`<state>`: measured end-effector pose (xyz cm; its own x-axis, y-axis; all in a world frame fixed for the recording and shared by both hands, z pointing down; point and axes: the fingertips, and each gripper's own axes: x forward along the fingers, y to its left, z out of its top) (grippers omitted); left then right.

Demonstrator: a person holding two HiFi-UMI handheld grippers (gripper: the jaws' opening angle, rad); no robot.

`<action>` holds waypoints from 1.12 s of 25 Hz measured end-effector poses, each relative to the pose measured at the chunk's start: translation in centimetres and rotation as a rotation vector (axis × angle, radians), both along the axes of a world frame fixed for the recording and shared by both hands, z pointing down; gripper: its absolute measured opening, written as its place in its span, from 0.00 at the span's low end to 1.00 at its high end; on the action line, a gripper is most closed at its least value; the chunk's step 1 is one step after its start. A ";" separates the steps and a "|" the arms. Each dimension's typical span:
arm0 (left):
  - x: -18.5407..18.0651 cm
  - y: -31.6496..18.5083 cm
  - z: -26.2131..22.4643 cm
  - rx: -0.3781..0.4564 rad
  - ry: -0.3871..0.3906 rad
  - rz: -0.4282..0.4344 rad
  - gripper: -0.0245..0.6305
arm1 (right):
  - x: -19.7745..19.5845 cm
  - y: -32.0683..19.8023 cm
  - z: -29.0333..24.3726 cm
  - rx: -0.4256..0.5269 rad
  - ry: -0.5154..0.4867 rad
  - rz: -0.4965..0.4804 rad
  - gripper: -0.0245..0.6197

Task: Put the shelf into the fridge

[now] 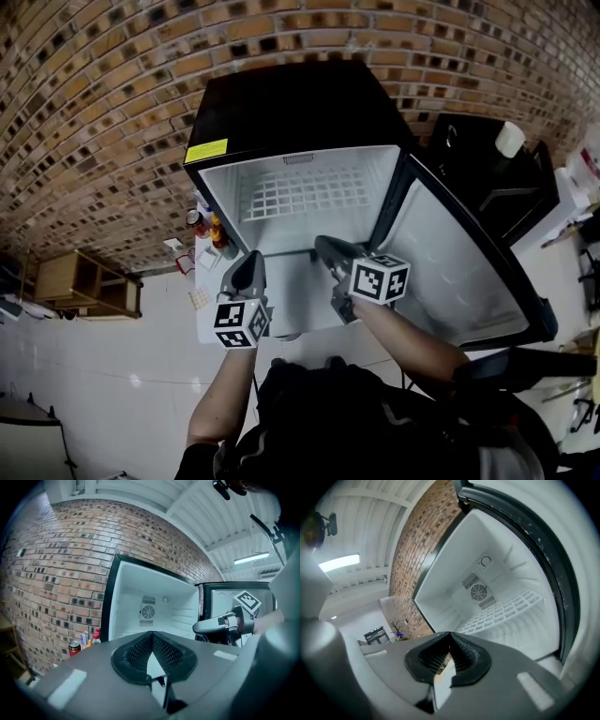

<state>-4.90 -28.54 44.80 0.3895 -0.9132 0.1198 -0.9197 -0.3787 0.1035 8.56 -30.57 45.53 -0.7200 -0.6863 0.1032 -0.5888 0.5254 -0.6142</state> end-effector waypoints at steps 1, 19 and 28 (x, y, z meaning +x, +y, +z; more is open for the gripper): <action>-0.5 0.5 -0.6 0.016 -0.002 0.002 0.04 | 0.0 0.6 -0.6 0.016 -0.001 -0.001 0.05; -5.4 5.8 -6.9 0.078 0.054 0.239 0.04 | -2.1 6.0 -7.9 0.210 0.108 0.114 0.05; -5.1 6.4 -7.9 0.082 0.100 0.246 0.04 | -0.8 7.5 -9.0 0.239 0.156 0.148 0.05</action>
<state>-9.96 -22.16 36.89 0.6068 -0.7948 -0.0008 -0.7859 -0.6001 0.1493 7.76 -23.08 36.50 -0.5985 -0.8007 0.0276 -0.7472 0.5454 -0.3797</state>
